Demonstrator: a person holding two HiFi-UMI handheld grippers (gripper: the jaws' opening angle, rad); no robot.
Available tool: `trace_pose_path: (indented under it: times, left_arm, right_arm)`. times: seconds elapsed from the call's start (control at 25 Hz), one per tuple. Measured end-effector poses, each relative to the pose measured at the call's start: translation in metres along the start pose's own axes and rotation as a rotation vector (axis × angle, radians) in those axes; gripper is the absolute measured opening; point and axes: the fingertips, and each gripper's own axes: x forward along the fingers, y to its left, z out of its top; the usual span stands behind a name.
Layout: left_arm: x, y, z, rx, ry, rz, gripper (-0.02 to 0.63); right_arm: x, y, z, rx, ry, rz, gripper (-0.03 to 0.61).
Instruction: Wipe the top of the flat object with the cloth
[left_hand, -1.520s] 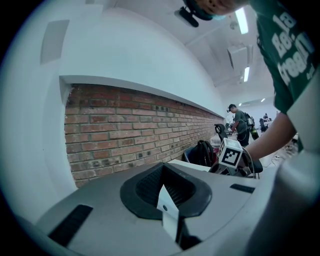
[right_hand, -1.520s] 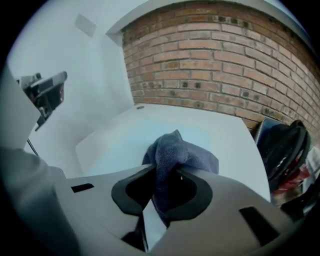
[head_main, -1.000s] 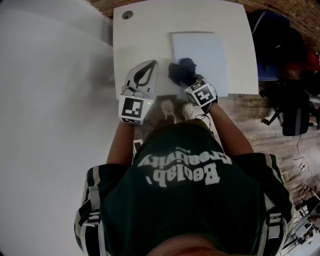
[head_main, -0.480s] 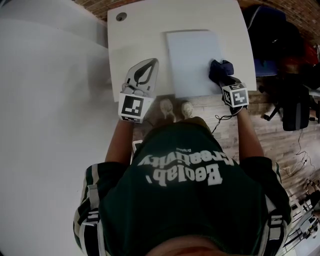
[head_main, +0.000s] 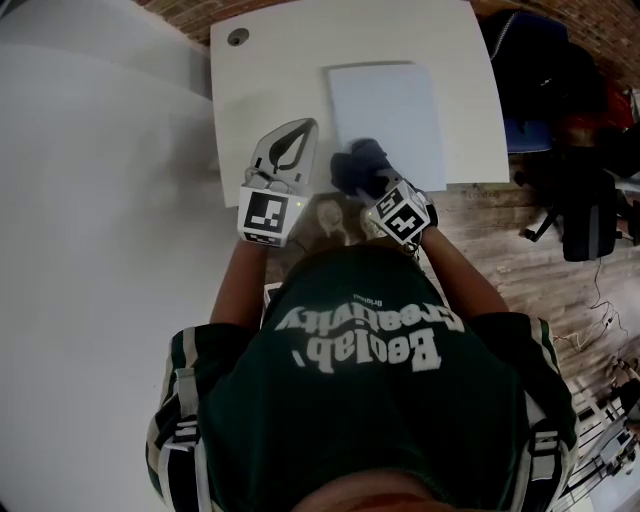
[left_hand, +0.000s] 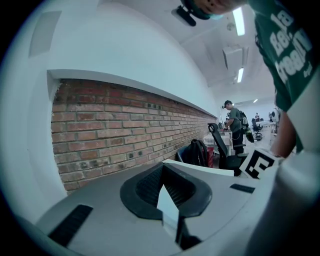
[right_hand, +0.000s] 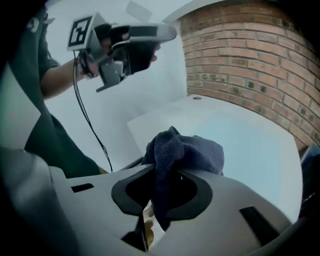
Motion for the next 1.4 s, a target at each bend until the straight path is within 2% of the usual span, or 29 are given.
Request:
trace_pose_path:
  times: [0.12, 0.4, 0.48, 0.56, 0.64, 0.72, 0.8, 0.92, 1.08, 1.2, 1.4]
  left_arm:
    - [-0.002, 0.002, -0.003, 0.0, 0.001, 0.013, -0.006]
    - [0.001, 0.012, -0.008, -0.017, -0.003, 0.04, -0.006]
    - [0.002, 0.012, -0.007, -0.017, -0.002, 0.04, -0.006]
    - [0.006, 0.011, -0.005, -0.015, 0.0, 0.037, -0.006]
    - [0.009, 0.009, -0.004, -0.01, 0.004, 0.035, -0.006]
    - [0.009, 0.01, -0.004, -0.007, 0.01, 0.035, -0.006]
    - [0.008, 0.012, -0.005, -0.01, 0.019, 0.039, -0.006]
    - [0.009, 0.016, -0.001, -0.002, 0.02, 0.05, -0.006]
    - [0.004, 0.017, -0.001, 0.001, 0.026, 0.072, -0.006]
    - [0.002, 0.017, -0.004, 0.0, 0.026, 0.076, -0.006]
    - [0.006, 0.02, -0.013, -0.02, 0.034, 0.067, -0.006]
  right_arm:
    - [-0.002, -0.01, -0.012, 0.006, 0.021, -0.029, 0.052]
    - [-0.065, -0.087, -0.084, 0.223, 0.076, -0.218, 0.052]
    - [-0.073, -0.094, -0.091, 0.267, 0.071, -0.231, 0.052]
    - [-0.075, -0.095, -0.084, 0.25, 0.052, -0.225, 0.051]
    - [-0.079, -0.102, -0.064, 0.235, -0.019, -0.233, 0.051]
    - [-0.081, -0.122, -0.037, 0.249, -0.108, -0.257, 0.052]
    - [-0.077, -0.155, -0.011, 0.225, -0.137, -0.3, 0.052]
    - [-0.058, -0.217, 0.026, 0.134, -0.102, -0.372, 0.052]
    - [-0.015, -0.279, 0.047, 0.076, 0.014, -0.391, 0.052]
    - [-0.008, -0.276, 0.037, 0.067, 0.078, -0.361, 0.051]
    - [-0.031, -0.178, -0.019, 0.103, 0.148, -0.184, 0.051]
